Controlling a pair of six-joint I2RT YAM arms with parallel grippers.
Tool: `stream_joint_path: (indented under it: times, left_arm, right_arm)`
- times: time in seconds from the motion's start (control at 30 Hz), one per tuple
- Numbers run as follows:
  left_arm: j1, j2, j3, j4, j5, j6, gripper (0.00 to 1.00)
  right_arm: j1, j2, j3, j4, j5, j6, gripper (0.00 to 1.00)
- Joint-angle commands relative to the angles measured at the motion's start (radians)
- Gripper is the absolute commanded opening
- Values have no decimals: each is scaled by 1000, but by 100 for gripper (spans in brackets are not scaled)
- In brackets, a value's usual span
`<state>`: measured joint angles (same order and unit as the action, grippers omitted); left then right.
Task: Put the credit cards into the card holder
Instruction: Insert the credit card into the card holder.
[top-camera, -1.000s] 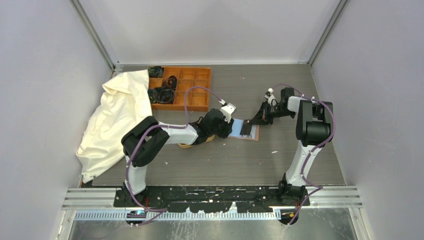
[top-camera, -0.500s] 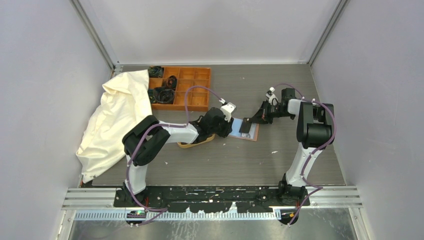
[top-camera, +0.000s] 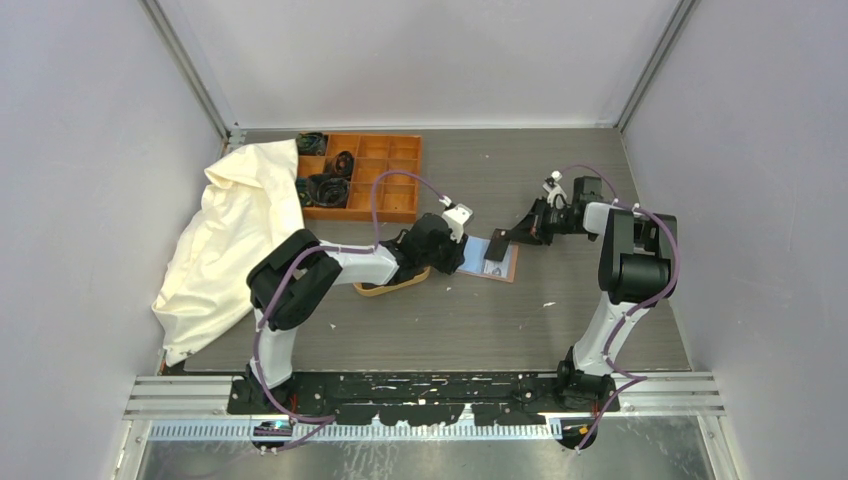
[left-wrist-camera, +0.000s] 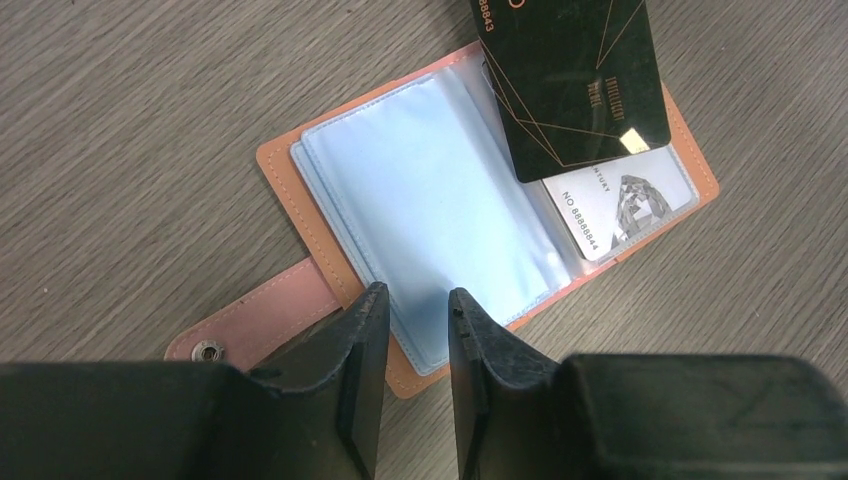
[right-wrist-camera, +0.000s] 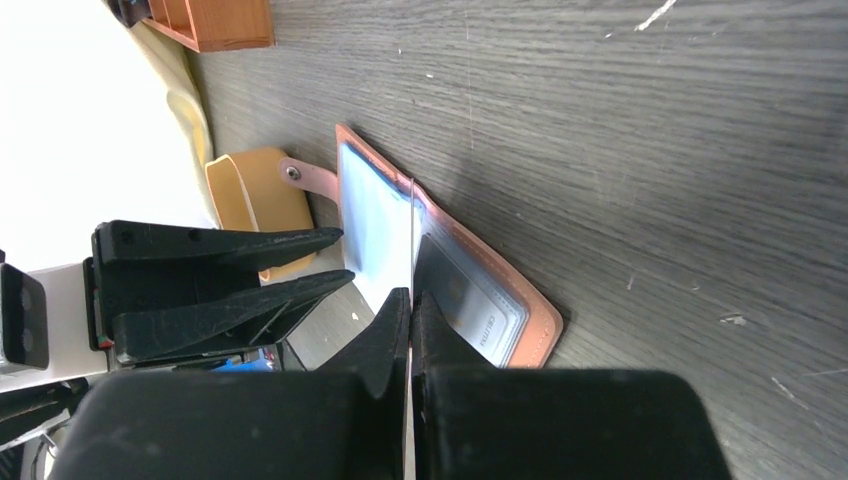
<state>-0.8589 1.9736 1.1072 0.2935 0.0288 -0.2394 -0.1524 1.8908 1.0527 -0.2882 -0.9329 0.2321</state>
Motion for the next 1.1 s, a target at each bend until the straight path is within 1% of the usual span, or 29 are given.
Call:
stream_joint_path:
  times: [0.0, 0.5, 1.07]
  left_arm:
    - [11, 22, 24, -35, 11, -15, 29]
    - [15, 33, 36, -49, 21, -20, 29]
    - [21, 30, 32, -44, 33, -31, 31]
  right_arm:
    - [7, -29, -7, 52, -15, 17, 1]
    - [50, 8, -47, 135, -32, 87, 1]
    - [62, 14, -95, 111, -46, 73, 1]
